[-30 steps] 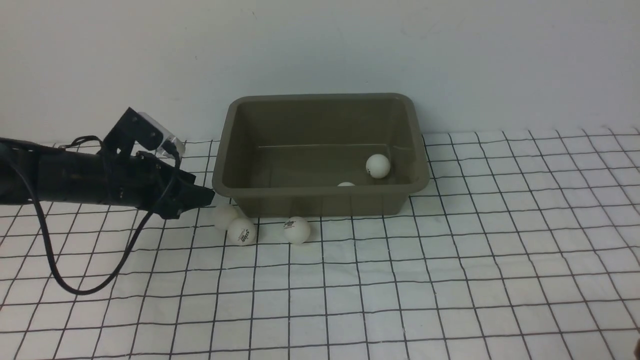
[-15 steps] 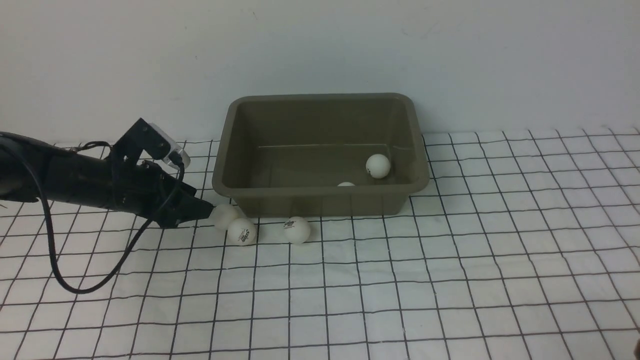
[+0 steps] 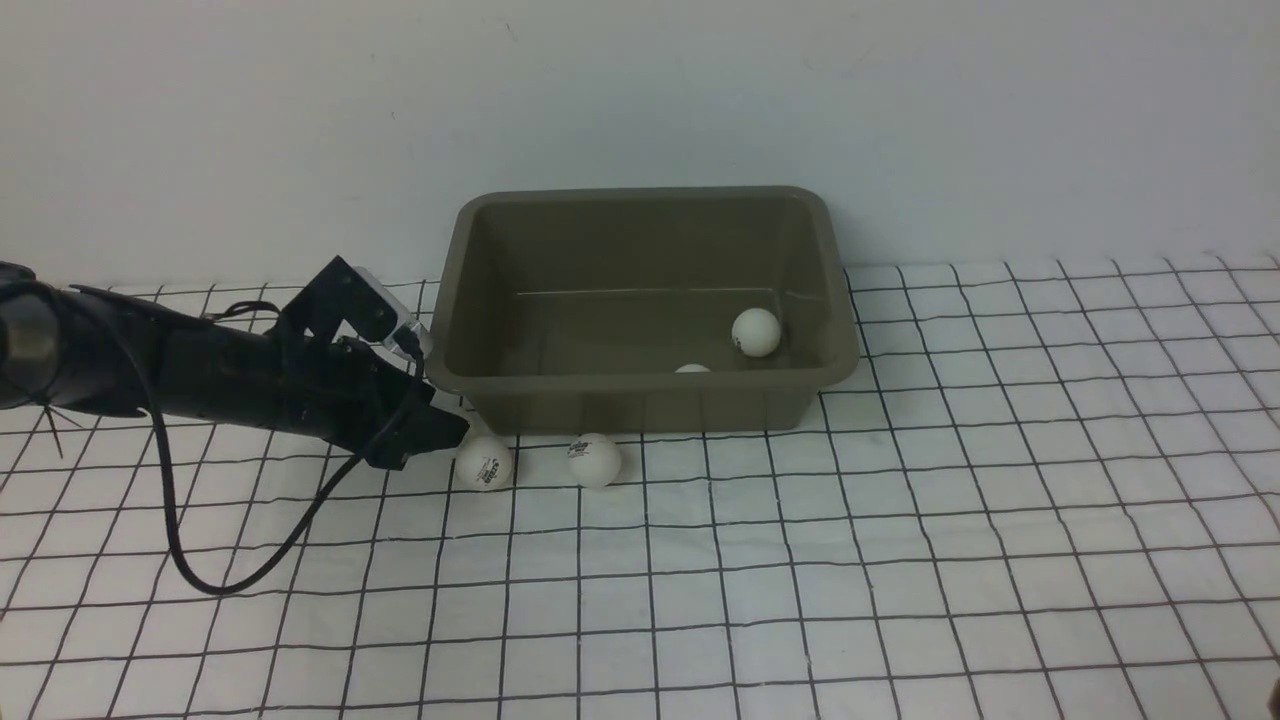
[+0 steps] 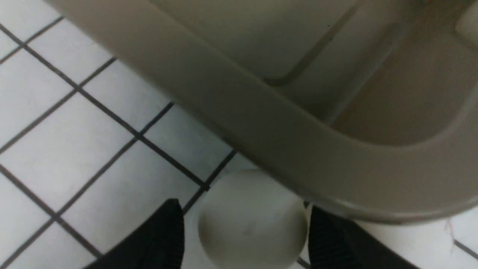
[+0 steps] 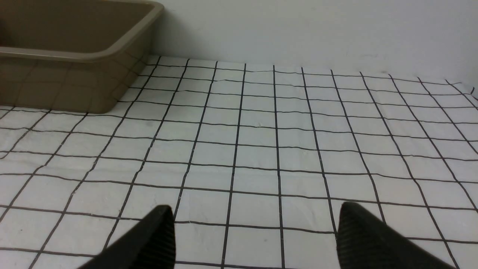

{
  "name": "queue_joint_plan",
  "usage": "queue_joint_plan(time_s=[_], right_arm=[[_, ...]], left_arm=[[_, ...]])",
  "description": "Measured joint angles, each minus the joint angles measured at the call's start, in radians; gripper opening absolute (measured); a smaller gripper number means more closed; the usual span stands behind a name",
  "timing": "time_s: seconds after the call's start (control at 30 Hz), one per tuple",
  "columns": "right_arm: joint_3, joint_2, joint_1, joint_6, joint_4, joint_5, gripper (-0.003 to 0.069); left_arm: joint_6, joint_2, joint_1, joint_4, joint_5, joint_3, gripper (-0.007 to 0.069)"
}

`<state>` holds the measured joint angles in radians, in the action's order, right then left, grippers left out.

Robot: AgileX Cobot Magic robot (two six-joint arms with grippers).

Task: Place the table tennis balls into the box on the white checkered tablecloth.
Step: 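Reach for and grasp a ping pong ball on the table beside the basket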

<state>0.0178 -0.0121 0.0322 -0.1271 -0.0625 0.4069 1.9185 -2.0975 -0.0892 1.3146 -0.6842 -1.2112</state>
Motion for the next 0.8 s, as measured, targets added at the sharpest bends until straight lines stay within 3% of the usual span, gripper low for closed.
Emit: queue_joint_plan(time_s=[0.23,0.67,0.8], right_arm=[[0.000,0.000,0.000,0.000,0.000,0.000,0.0526],[0.000,0.000,0.000,0.000,0.000,0.000,0.0526],[0.000,0.000,0.000,0.000,0.000,0.000,0.0526]], left_arm=[[0.025,-0.002,0.000,0.010,0.004,0.000,0.0325],[0.043,0.095,-0.037,-0.038,0.036,0.000,0.0323],[-0.013,0.187,-0.086,-0.109,0.066,0.000,0.0323]])
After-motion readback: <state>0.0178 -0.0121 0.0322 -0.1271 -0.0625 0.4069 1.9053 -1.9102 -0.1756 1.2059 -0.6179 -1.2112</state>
